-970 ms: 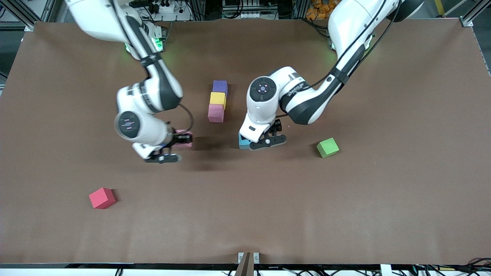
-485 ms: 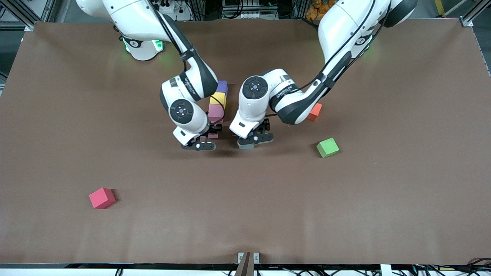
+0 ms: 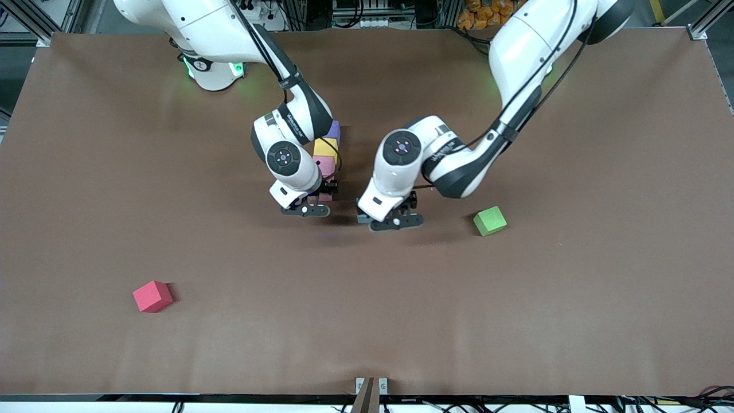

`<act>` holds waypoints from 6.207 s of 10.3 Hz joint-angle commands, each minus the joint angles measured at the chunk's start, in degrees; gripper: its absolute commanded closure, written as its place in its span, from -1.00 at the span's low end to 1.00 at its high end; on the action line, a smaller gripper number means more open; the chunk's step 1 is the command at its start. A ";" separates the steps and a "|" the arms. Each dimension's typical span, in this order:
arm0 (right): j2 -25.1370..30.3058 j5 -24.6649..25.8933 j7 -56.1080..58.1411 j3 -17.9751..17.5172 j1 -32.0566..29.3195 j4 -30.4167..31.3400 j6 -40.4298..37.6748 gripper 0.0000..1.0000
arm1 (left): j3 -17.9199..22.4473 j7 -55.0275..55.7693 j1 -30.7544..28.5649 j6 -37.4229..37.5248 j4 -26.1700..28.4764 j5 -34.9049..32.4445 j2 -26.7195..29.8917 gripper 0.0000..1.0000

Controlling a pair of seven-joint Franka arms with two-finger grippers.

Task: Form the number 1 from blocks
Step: 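Place the second pink cube after the first while the left gripper grasps cyan, then lift the cyan cube with the left gripper while the right gripper withdraws, then carry the cyan cube and set it beyond the purple cube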

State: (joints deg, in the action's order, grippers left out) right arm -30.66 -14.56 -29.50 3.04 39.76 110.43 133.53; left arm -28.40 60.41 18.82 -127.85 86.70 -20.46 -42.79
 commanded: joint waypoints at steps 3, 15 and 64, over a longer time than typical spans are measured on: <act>1.48 -0.73 -2.31 -0.93 0.14 1.71 0.32 -0.99 | -0.52 -0.21 -0.37 -0.30 3.21 1.48 2.28 -1.00; 8.25 15.97 9.01 -1.99 -25.87 -8.63 -9.17 -1.00 | 4.05 4.62 9.03 -2.05 1.19 -0.63 -0.10 -1.00; 30.13 14.21 25.11 -1.29 -40.38 -14.90 -37.12 -1.00 | -7.38 24.41 26.26 -2.06 12.53 -4.59 1.75 1.00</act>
State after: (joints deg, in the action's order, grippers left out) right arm -0.88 0.35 -5.11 2.53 0.49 95.16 95.94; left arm -36.17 85.61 45.41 -129.05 99.22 -23.58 -40.59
